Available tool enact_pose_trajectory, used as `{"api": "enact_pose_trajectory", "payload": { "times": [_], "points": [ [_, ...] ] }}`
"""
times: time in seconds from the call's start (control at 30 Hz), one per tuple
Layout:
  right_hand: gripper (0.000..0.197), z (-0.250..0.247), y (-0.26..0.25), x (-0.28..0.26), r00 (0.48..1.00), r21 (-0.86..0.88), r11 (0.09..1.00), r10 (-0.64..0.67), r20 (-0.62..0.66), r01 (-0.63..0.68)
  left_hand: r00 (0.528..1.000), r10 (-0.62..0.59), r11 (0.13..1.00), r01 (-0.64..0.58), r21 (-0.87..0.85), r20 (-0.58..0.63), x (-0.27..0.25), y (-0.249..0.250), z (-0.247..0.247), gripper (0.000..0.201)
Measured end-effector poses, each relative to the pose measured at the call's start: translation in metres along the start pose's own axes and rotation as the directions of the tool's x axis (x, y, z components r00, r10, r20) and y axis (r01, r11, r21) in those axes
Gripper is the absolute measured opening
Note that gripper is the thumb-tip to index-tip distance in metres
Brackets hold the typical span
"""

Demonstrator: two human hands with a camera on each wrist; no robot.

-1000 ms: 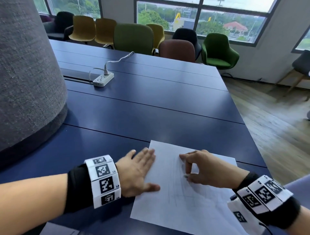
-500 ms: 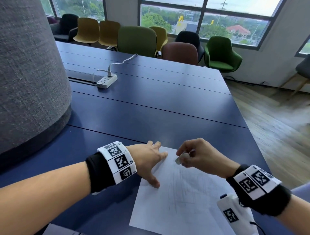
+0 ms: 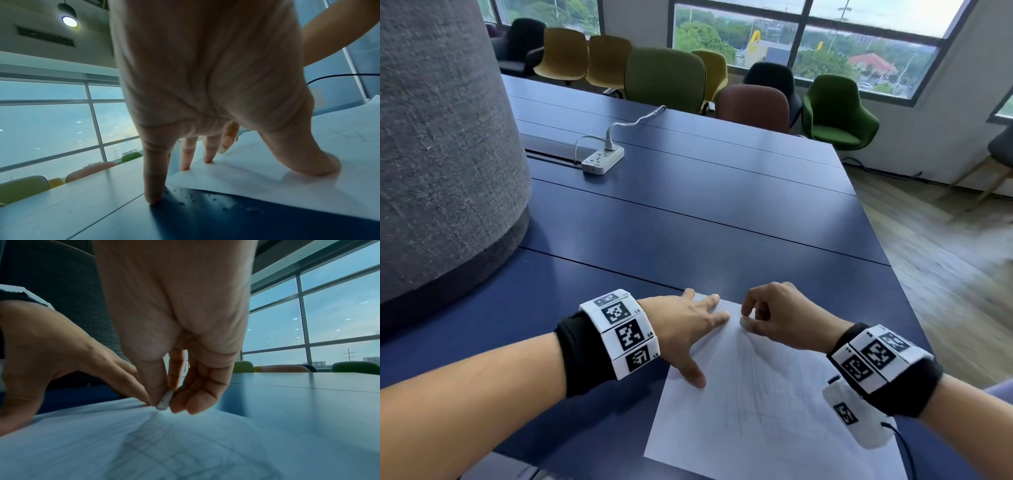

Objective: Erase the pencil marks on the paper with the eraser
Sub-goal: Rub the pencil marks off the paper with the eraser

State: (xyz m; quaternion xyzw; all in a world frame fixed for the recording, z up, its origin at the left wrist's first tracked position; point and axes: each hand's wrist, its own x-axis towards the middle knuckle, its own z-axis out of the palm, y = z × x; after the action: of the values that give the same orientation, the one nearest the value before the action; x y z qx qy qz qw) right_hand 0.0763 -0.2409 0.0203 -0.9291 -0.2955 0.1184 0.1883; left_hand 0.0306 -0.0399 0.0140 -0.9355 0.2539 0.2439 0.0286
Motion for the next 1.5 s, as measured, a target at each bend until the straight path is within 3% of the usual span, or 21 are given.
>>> {"api": "enact_pose_trajectory", "payload": {
  "times": [0.07,0.23,0.4,0.53,0.73,0.87,1.03,1.2,1.4,1.5],
  "points": [
    [0.009,0.001,0.001,0.003,1.000,0.012,1.000,0.014,-0.014,-0.014,1.000,0.001,1.000,-0.001,-0.002,0.006,0.000,0.000,-0.001,0.114],
    [0.008,0.005,-0.006,-0.002,0.995,0.043,0.999,-0.026,0.095,0.022,0.999,-0.013,0.999,0.014,-0.030,0.034,-0.004,0.001,-0.002,0.126],
    [0.010,0.002,0.004,0.005,0.999,0.036,0.999,0.025,-0.020,-0.024,1.000,-0.016,0.999,0.017,-0.033,0.027,-0.003,0.001,-0.001,0.128],
    [0.010,0.008,-0.004,-0.002,0.996,0.047,0.999,-0.005,0.085,0.001,0.999,-0.025,0.999,0.026,-0.044,0.033,-0.003,0.001,-0.002,0.129],
    [0.016,0.009,0.003,0.002,0.998,0.056,0.997,0.052,-0.029,-0.050,0.999,-0.025,0.999,0.026,-0.041,0.030,-0.004,0.001,-0.002,0.129],
    [0.011,0.016,-0.011,-0.007,0.998,0.084,0.996,-0.005,0.068,-0.001,0.999,-0.026,0.999,0.027,-0.039,0.031,-0.004,0.001,-0.003,0.129],
    [0.014,0.010,0.001,0.008,0.998,0.064,0.997,0.041,-0.057,-0.038,0.999,-0.027,0.999,0.028,-0.031,0.018,0.000,0.000,0.000,0.129],
    [0.009,0.012,-0.012,-0.003,0.990,0.108,0.994,-0.034,0.134,0.019,1.000,-0.018,0.999,0.019,-0.041,0.004,0.001,-0.004,0.000,0.128],
    [0.011,0.011,-0.002,0.008,1.000,0.087,0.996,0.002,-0.006,-0.002,1.000,-0.021,0.998,0.021,-0.053,-0.001,0.004,-0.006,-0.001,0.129],
    [0.008,0.014,-0.011,-0.002,0.990,0.121,0.991,-0.065,0.126,0.050,1.000,-0.024,0.996,0.025,-0.086,0.009,0.002,-0.004,-0.003,0.127]
  ]
}}
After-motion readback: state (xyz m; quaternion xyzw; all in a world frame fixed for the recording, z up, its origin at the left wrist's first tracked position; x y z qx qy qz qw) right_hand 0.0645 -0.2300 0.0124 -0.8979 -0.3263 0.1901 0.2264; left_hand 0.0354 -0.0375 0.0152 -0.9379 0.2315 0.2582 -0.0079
